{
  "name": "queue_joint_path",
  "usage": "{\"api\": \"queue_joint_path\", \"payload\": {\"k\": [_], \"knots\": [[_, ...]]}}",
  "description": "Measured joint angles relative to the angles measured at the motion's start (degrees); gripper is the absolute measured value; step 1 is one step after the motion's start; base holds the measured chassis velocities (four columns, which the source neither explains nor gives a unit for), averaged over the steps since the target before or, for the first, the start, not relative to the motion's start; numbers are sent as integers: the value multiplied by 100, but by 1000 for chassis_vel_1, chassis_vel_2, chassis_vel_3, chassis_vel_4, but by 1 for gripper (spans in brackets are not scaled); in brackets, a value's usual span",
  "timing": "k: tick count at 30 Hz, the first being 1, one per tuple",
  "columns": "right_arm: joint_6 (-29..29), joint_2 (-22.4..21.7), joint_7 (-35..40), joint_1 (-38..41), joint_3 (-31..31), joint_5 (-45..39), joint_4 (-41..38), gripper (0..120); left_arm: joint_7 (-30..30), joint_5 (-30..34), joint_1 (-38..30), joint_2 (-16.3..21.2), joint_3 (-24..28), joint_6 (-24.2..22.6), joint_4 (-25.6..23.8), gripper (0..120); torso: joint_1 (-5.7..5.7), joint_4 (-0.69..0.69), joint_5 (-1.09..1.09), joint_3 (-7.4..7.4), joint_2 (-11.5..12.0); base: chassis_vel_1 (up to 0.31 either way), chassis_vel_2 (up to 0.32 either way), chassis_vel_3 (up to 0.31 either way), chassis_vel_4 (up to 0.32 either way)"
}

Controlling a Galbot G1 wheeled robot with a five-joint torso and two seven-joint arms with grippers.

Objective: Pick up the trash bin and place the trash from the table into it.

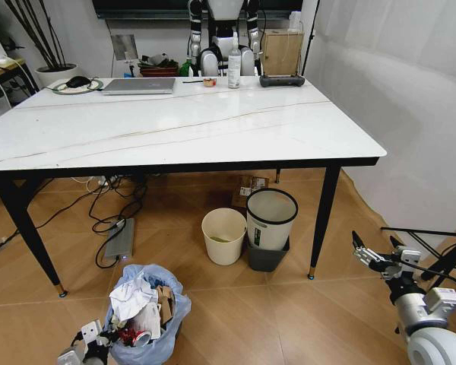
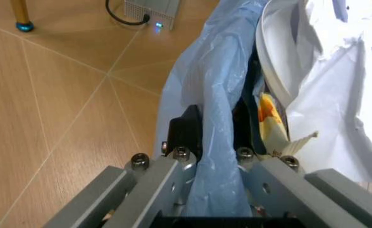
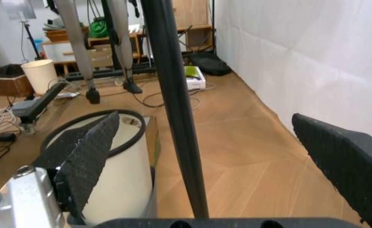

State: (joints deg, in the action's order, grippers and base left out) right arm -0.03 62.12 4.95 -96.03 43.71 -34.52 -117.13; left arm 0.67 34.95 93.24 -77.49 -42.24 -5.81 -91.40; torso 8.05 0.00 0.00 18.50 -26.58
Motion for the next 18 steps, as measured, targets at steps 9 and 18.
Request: {"api": "queue_joint_path", "payload": {"k": [9, 18], "knots": [[0, 0, 0, 0, 0, 0, 0, 100, -4, 4, -31, -8, 6, -1, 20, 1, -78, 0, 0, -133, 211, 0, 0, 0, 0], [0, 0, 0, 0, 0, 0, 0, 100, -2, 11, -110, -23, 25, -3, 125, 1, -143, 0, 0, -268, 411, 0, 0, 0, 0]]}}
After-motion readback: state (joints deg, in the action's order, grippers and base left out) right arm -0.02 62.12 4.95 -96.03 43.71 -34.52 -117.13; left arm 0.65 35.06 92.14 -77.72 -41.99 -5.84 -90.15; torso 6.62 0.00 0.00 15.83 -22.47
